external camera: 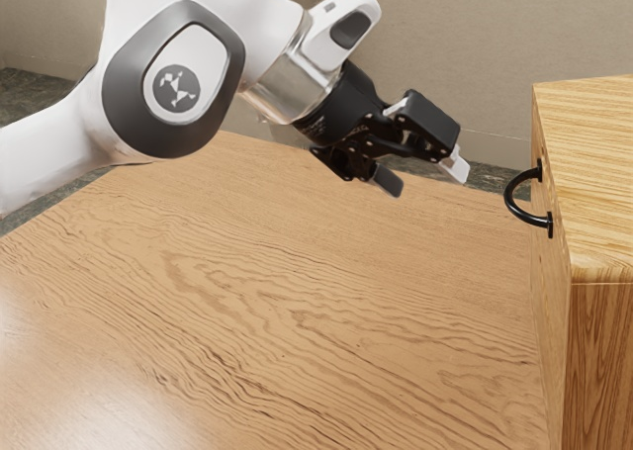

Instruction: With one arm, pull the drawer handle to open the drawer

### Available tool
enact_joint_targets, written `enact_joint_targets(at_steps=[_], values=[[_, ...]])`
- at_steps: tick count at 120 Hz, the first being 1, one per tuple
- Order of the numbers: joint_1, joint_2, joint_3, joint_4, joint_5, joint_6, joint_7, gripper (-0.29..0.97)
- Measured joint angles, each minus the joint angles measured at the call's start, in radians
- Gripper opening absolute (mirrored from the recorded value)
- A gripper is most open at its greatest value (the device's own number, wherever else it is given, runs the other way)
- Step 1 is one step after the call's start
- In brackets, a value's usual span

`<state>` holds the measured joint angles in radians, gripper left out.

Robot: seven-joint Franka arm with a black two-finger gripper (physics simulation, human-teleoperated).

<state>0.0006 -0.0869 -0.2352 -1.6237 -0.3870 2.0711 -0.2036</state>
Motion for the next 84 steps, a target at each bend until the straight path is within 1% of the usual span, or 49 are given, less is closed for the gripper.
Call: enact_joint_targets(at_steps=[19, 70, 84], values=[[-0.019, 0.003, -0.035, -0.003, -0.003, 0.05, -0.01, 0.66], [0.008, 0.066, -0.053, 0.009, -0.002, 0.089, -0.026, 0.66], [-0.005, 0.102, -0.053, 0.055, 0.001, 0.087, -0.029, 0.66]])
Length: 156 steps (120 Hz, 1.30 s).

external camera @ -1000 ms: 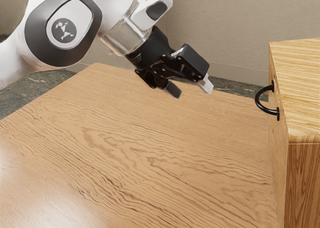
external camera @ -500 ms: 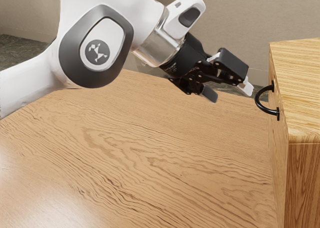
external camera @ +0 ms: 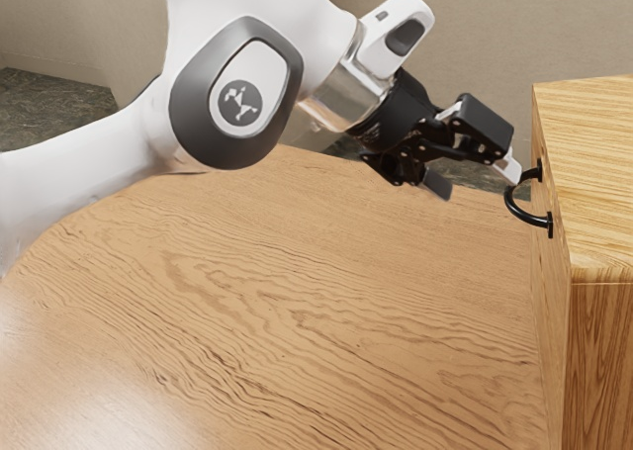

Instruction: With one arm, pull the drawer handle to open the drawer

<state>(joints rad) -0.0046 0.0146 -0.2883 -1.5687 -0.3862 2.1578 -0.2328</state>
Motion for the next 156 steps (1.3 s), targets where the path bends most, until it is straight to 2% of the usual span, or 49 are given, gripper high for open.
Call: enact_joint_targets(at_steps=[123, 156], values=[[0.006, 0.184, 0.005, 0.132, 0.05, -0.014, -0.01, 0.66], [0.005, 0.206, 0.006, 0.128, 0.064, -0.01, -0.013, 0.66]])
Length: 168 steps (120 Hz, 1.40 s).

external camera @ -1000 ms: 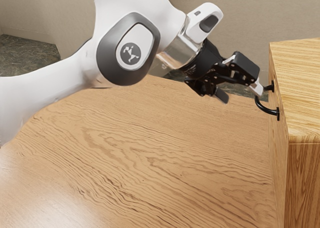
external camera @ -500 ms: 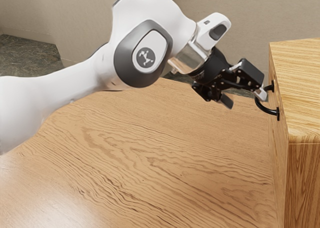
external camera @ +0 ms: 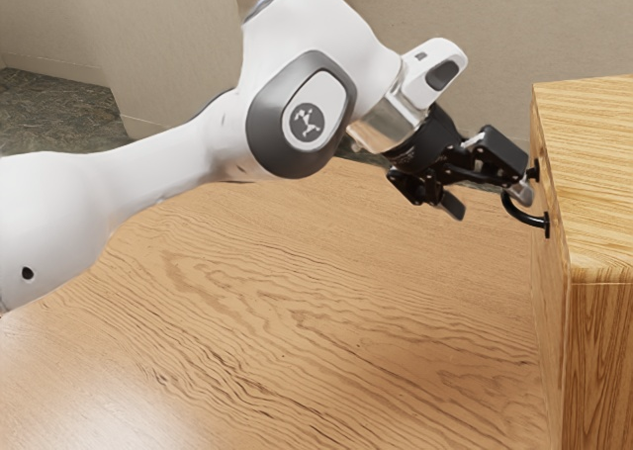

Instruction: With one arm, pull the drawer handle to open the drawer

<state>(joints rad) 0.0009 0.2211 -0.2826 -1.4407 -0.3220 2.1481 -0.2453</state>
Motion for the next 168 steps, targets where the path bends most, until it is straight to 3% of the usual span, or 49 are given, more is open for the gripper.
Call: enact_joint_targets(at_steps=[82, 122, 168], values=[[0.007, -0.224, 0.077, -0.245, -0.011, 0.011, -0.008, 0.66], [-0.001, -0.361, 0.136, -0.399, -0.06, 0.048, -0.005, 0.66], [-0.001, -0.487, 0.2, -0.538, -0.067, 0.067, -0.003, 0.66]])
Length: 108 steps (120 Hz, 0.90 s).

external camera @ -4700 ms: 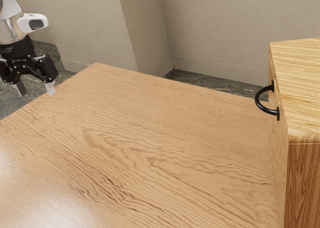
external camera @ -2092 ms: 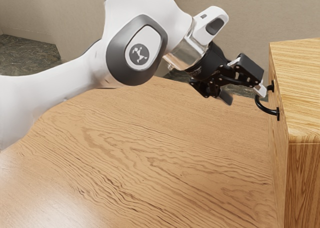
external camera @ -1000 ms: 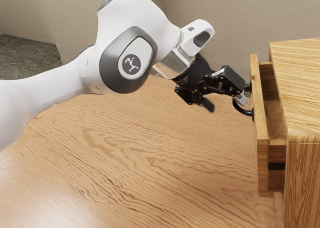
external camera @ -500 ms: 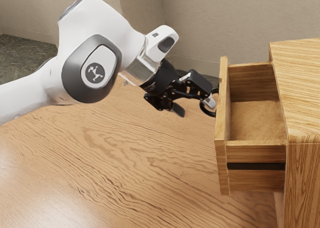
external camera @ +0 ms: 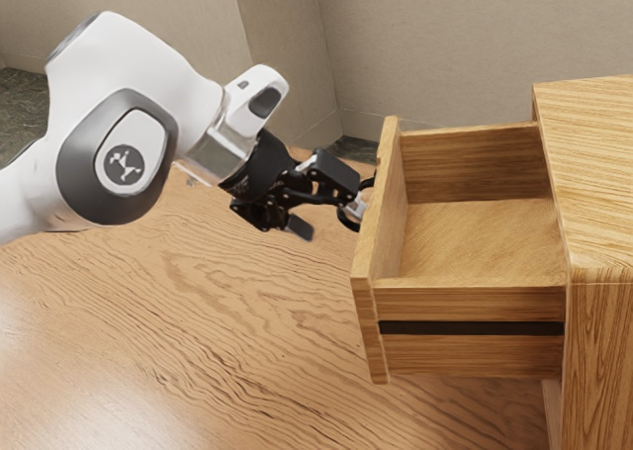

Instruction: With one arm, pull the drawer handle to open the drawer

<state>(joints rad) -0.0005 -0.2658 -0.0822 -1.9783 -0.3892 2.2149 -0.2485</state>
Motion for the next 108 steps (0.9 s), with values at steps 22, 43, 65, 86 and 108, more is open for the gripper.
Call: enact_joint_targets(at_steps=[22, 43, 65, 86, 108], values=[[0.0, -0.065, 0.028, -0.066, -0.014, 0.002, 0.002, 0.65], [-0.005, -0.114, 0.075, -0.111, -0.014, 0.001, 0.003, 0.66], [-0.004, -0.161, 0.11, -0.153, -0.031, 0.001, 0.004, 0.66], [-0.026, -0.217, 0.135, -0.193, -0.023, -0.003, 0.004, 0.66], [-0.044, -0.318, 0.149, -0.158, 0.06, -0.101, 0.004, 0.66]])
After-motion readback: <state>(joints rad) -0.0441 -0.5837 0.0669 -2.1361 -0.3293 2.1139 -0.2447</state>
